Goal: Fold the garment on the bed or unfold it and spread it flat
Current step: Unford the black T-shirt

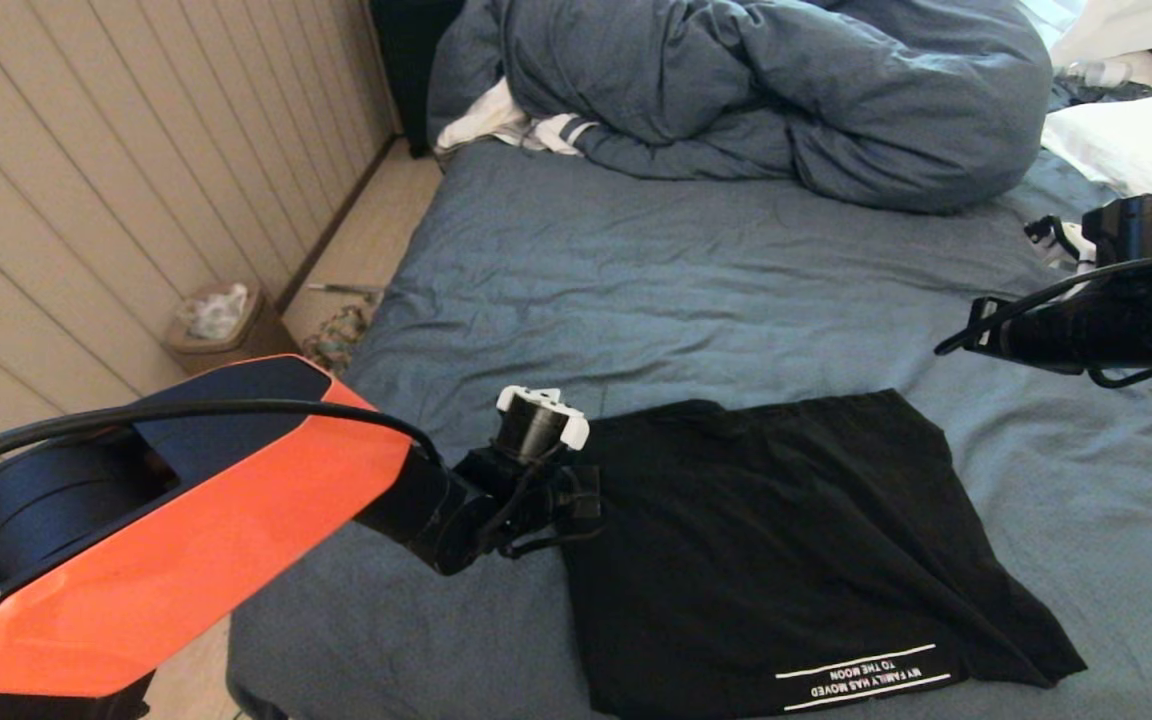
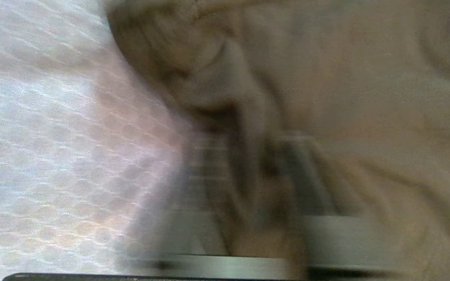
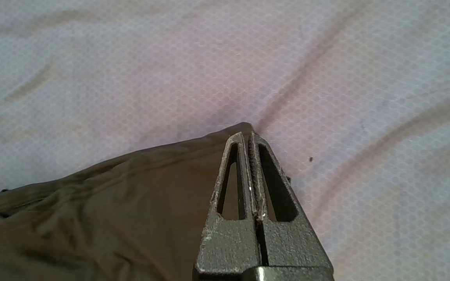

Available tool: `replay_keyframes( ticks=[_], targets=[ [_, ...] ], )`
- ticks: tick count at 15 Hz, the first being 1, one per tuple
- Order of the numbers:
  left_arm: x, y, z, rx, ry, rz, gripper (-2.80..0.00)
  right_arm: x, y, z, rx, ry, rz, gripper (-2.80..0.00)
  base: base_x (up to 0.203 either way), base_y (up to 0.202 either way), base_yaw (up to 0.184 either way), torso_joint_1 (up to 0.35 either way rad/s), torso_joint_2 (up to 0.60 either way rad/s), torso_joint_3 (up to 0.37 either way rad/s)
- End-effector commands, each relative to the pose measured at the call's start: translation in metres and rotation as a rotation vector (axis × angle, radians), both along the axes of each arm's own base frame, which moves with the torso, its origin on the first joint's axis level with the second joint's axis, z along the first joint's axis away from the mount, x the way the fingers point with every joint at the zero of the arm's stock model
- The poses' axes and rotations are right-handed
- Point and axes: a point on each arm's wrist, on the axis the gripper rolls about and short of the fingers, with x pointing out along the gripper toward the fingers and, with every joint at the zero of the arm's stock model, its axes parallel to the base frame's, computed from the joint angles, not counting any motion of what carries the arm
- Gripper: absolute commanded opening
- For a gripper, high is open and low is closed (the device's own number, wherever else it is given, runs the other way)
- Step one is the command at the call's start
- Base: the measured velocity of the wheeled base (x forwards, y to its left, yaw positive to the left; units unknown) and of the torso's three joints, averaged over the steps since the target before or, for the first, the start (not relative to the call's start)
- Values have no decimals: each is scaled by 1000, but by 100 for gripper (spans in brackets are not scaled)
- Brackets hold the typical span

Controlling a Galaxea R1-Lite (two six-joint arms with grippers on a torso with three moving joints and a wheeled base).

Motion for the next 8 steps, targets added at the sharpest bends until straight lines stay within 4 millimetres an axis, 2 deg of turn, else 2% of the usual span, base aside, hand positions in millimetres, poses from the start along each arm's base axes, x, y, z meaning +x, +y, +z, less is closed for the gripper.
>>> replay_keyframes(
  ticks=[1, 4, 8],
  targets=[
    [-2, 1, 3, -6, -2, 3, -280, -1, -3, 0, 1, 0, -8, -280, 0, 0, 0, 0, 0, 0],
    [-4, 9, 15, -16, -13, 15, -280, -2, -4, 2, 2, -5, -7, -280, 0, 0, 0, 0, 0, 0],
    [15, 53, 38, -18, -48, 112, -280, -1, -3, 2, 3, -8, -1, -280, 0, 0, 0, 0, 0, 0]
  ],
)
